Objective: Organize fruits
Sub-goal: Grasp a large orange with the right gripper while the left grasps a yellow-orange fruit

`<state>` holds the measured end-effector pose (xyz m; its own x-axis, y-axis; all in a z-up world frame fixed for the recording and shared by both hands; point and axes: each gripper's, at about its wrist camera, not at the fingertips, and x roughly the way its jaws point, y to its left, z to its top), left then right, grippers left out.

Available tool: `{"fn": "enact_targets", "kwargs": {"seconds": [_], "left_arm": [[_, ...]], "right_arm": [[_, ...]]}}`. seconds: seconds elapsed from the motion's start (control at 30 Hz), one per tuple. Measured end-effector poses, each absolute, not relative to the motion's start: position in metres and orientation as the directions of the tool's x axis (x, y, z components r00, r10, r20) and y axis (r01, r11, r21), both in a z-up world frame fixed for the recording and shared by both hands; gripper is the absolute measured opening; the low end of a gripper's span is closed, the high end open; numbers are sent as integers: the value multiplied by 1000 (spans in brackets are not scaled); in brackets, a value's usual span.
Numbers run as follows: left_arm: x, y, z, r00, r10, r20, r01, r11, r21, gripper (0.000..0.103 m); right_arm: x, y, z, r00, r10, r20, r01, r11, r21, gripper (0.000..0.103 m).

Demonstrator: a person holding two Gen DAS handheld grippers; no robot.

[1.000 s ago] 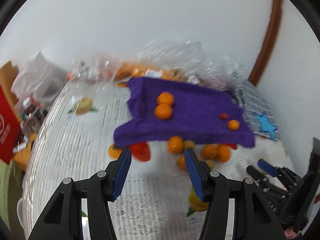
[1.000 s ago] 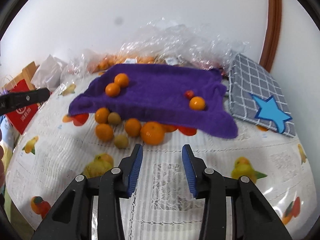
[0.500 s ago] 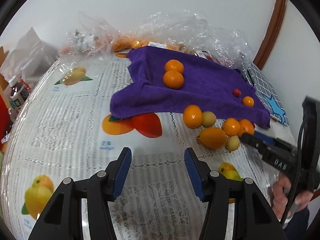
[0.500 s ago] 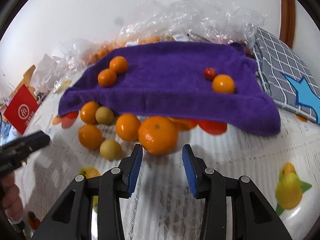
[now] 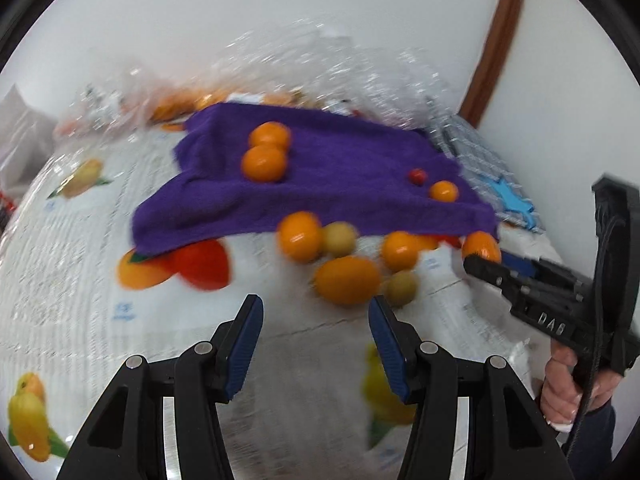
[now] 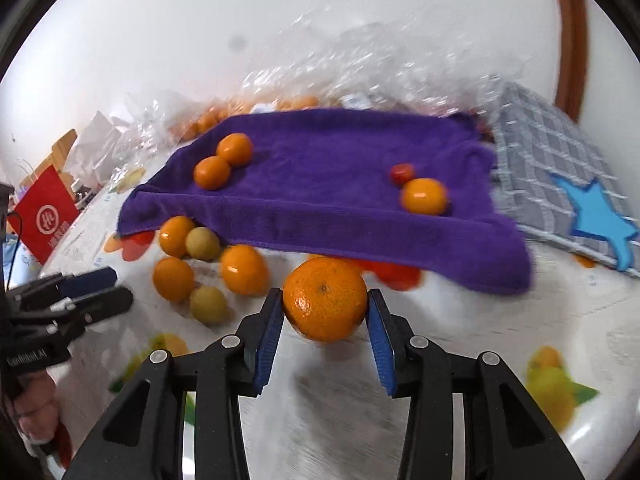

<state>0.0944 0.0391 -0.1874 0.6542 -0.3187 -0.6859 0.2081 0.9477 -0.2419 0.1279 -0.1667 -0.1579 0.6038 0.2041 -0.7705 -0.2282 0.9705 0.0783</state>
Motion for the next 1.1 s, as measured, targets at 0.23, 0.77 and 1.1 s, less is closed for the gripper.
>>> {"fn": "enact_targets", "kwargs": {"seconds": [0.23,0.77,1.1], "left_arm": [[116,1,-195,637,-249,-729,162,969,-188,52],[105,23,-176,726,-234,-647,114,968,-222,40],[146,44,-129,790,-148,-595,70,986,-153,41]], "right_arm": [[114,-217,-154,622,145,-769,-127,988,84,41],[102,-226,-144,659,183,-729,-122,983,136,41],[153,-203,-103,708,153,-689,-160,986,54,41]]}}
